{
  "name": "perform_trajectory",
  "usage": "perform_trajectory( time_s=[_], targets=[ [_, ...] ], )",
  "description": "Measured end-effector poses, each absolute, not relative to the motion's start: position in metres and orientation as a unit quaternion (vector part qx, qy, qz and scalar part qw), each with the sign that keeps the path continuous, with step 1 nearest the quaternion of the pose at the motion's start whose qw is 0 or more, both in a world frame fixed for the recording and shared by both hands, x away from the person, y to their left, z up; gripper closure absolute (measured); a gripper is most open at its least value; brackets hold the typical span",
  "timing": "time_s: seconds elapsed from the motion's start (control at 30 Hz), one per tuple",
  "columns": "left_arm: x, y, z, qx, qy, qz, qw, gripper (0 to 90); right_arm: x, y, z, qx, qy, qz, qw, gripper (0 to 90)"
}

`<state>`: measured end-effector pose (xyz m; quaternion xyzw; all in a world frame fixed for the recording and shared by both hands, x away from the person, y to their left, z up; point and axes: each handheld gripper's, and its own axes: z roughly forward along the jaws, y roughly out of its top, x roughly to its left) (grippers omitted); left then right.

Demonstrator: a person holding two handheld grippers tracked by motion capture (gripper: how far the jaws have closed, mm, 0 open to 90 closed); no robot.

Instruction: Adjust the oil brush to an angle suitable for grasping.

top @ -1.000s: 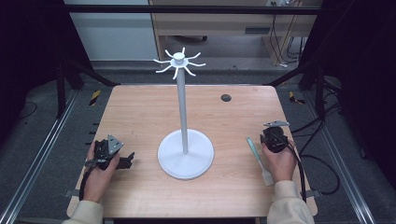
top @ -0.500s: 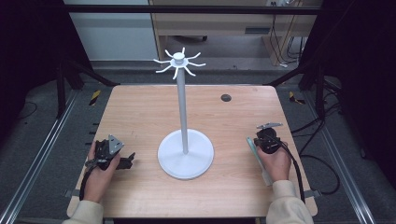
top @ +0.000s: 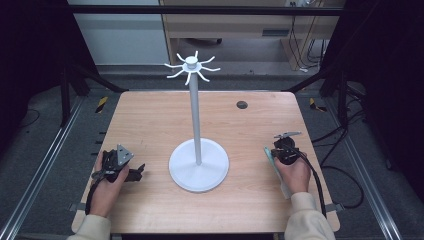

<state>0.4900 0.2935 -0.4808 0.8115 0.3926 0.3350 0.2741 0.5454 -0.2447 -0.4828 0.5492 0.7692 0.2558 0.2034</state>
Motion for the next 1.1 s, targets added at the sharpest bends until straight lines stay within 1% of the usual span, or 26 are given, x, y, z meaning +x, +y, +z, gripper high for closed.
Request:
perform_trajectory(
  time_s=[0.5, 0.83, 1.1],
  targets=[
    [0.490, 0.292, -0.482, 0.814, 0.389, 0.333, 0.273, 2.8, 0.543, -0.237, -0.483, 0.527, 0.788, 0.264, 0.181, 90.0],
    [0.490, 0.292, -0.481, 0.814, 0.389, 0.334, 0.273, 2.8, 0.536, -0.222, -0.482, 0.494, 0.813, 0.275, 0.144, 90.0],
    [0.490, 0.292, -0.481, 0.815, 0.387, 0.334, 0.272, 2.8, 0.522, -0.203, -0.480, 0.452, 0.842, 0.270, 0.116, 90.0]
  ],
)
